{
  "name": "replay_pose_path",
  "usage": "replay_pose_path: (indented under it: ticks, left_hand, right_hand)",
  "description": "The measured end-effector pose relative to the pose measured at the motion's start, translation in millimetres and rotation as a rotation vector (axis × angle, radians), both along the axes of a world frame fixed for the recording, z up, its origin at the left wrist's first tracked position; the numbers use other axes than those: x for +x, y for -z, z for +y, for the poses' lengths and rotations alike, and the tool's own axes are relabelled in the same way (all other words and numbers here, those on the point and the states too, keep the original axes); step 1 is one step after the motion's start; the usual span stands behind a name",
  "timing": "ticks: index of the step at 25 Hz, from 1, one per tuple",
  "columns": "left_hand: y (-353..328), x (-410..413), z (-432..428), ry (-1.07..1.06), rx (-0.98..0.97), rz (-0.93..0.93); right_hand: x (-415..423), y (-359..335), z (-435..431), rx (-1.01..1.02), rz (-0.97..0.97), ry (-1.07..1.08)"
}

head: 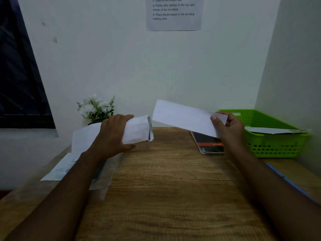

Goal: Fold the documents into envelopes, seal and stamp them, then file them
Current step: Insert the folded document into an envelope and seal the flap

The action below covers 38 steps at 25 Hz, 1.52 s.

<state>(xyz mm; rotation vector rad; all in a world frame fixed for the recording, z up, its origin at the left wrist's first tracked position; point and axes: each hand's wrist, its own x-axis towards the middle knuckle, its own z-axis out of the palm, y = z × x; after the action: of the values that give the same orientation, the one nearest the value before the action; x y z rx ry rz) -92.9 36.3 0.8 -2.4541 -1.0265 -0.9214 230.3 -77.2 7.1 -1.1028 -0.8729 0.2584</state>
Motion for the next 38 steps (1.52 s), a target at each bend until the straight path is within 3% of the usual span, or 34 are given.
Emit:
replay_pose_path:
  ticks: [14,22,31,38]
  left_hand:
    - [0,1,-4,-0.082,-0.006,-0.066]
    - [-1,9,-9,0.028,-0.041,0.004]
    - [2,42,-32,0.137,-0.054,0.066]
    - [9,63,-41,0.171,-0.019,0.055]
  right_hand:
    - [-11,-1,-8,0.022,-0.19,-0.155]
    - [-8,-1,-6,0.069,-0.115,-0.065]
    - [-29,8,-3,0.039,-0.133,-0.121]
    - [-64,15,-7,-0.032,-0.265,-0.208]
